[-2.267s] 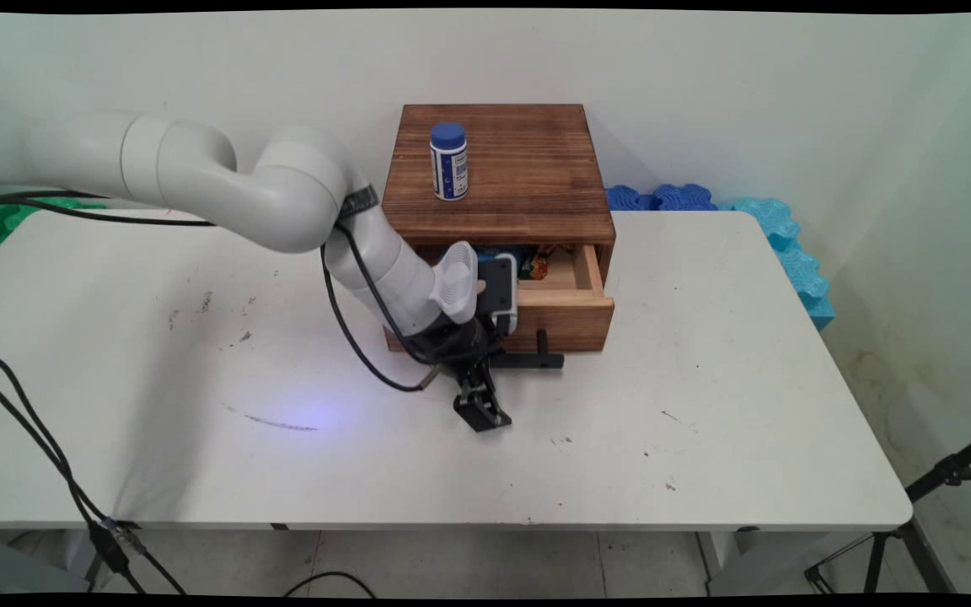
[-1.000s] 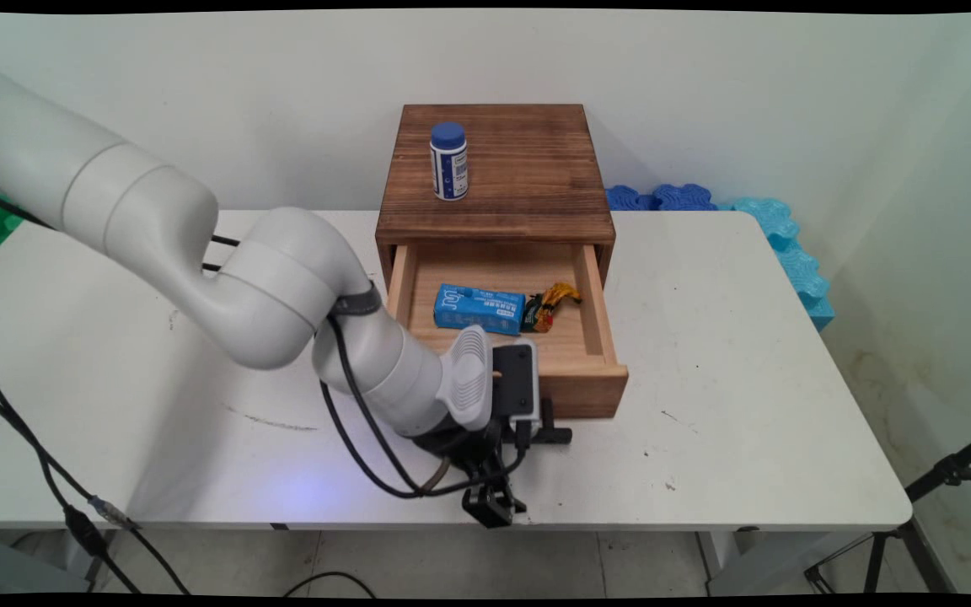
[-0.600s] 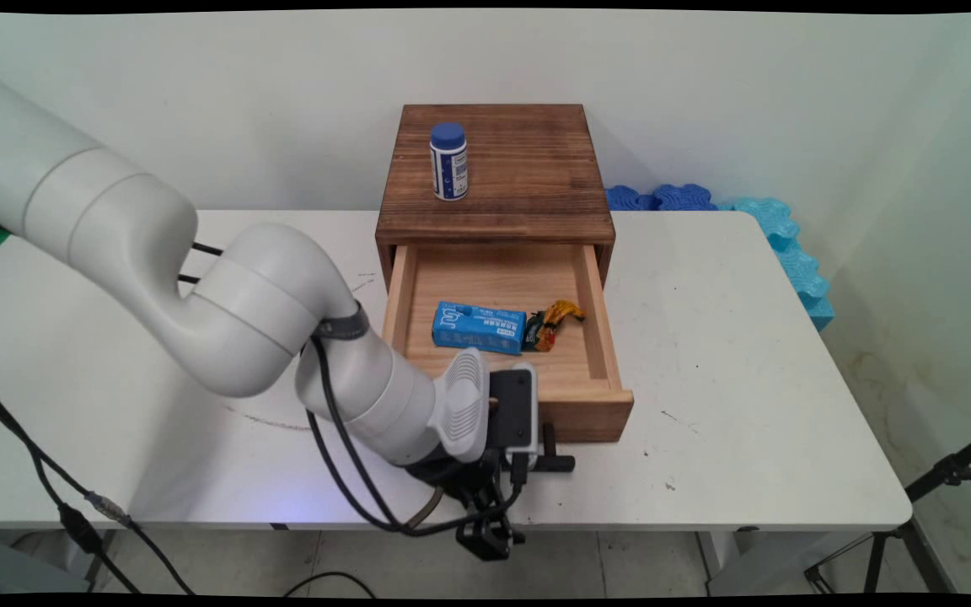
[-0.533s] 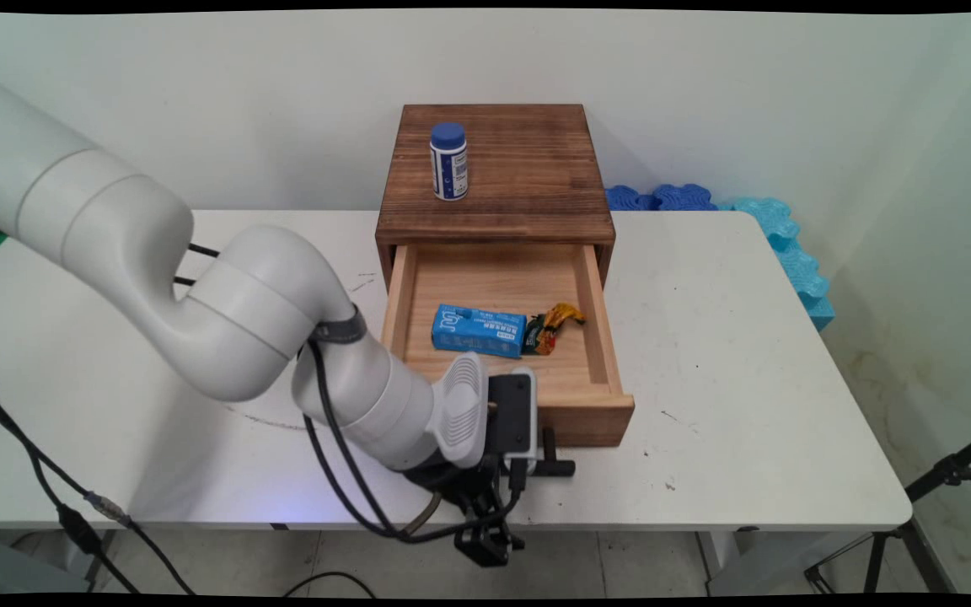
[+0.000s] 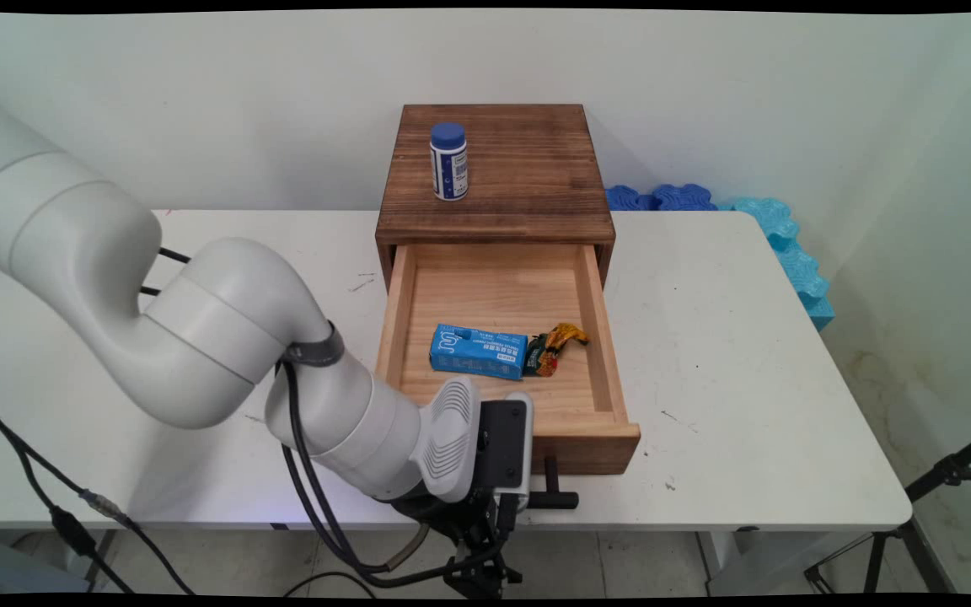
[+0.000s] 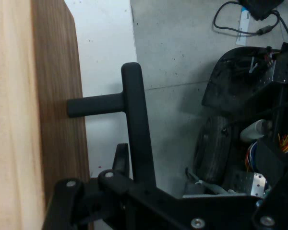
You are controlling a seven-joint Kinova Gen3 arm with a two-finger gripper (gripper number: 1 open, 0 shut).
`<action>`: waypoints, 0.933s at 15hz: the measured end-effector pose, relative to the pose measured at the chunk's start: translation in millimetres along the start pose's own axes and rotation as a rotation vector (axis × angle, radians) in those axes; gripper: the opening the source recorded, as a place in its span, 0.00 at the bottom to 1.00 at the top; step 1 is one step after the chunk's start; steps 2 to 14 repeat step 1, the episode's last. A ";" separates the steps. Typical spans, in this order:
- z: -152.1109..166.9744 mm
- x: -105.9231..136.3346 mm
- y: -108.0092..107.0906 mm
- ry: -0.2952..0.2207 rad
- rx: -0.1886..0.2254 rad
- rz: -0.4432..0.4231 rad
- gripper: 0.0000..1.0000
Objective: Open the drawer
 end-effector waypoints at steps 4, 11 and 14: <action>-1.1 -0.2 0.9 0.002 0.003 0.006 1.00; -1.1 -0.2 0.9 0.002 0.003 0.006 1.00; -1.1 -0.2 0.9 0.002 0.003 0.006 1.00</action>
